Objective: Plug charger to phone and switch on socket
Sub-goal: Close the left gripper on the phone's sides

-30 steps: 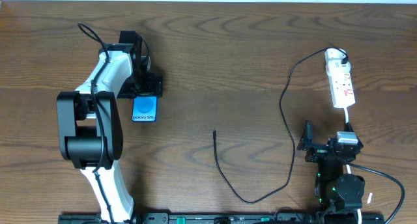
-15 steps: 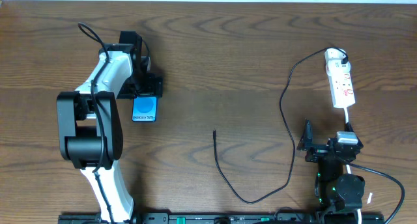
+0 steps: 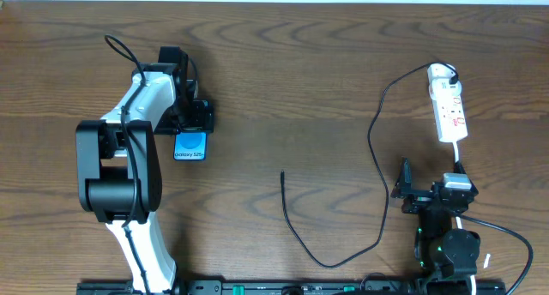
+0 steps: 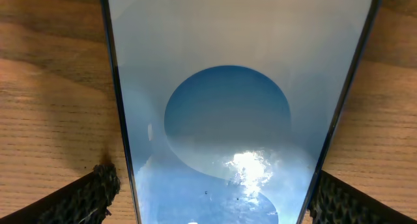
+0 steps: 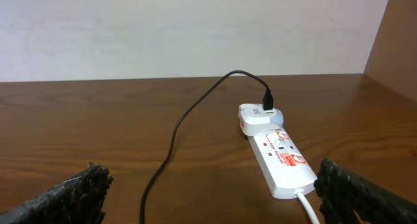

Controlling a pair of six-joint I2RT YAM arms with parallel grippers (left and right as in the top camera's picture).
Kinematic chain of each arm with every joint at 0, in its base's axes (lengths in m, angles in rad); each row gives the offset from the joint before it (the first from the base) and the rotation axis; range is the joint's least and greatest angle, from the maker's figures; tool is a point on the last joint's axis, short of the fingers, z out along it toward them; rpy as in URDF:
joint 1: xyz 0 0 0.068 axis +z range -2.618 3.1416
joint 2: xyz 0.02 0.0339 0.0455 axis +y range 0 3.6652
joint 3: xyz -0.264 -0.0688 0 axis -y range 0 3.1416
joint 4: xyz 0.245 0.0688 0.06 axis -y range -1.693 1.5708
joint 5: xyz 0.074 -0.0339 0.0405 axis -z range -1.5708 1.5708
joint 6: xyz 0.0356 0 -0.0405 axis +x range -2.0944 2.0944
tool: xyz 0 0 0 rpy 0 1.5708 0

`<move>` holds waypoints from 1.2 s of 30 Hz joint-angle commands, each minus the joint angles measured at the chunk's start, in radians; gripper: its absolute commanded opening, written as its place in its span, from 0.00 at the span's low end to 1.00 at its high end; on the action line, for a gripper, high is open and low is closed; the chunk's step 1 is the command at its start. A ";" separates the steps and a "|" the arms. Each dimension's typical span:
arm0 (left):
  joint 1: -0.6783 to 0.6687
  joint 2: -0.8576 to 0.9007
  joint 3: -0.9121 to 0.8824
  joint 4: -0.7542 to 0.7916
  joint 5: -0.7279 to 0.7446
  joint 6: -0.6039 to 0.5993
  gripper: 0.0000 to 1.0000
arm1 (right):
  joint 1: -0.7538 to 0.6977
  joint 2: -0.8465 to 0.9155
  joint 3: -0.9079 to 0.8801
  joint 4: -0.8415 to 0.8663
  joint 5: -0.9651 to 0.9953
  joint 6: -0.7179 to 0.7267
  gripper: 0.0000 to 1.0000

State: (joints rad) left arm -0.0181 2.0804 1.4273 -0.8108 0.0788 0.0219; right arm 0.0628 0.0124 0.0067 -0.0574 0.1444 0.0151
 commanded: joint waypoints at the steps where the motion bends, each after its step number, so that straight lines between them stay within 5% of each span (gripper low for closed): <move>1: 0.001 0.016 -0.030 0.006 0.007 -0.009 0.95 | -0.003 -0.008 -0.001 -0.005 0.006 0.011 0.99; 36: 0.000 0.016 -0.135 0.109 0.018 -0.020 0.95 | -0.003 -0.008 -0.001 -0.005 0.006 0.011 0.99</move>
State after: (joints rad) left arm -0.0181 2.0327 1.3430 -0.7025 0.0711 0.0181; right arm 0.0628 0.0124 0.0067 -0.0578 0.1444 0.0151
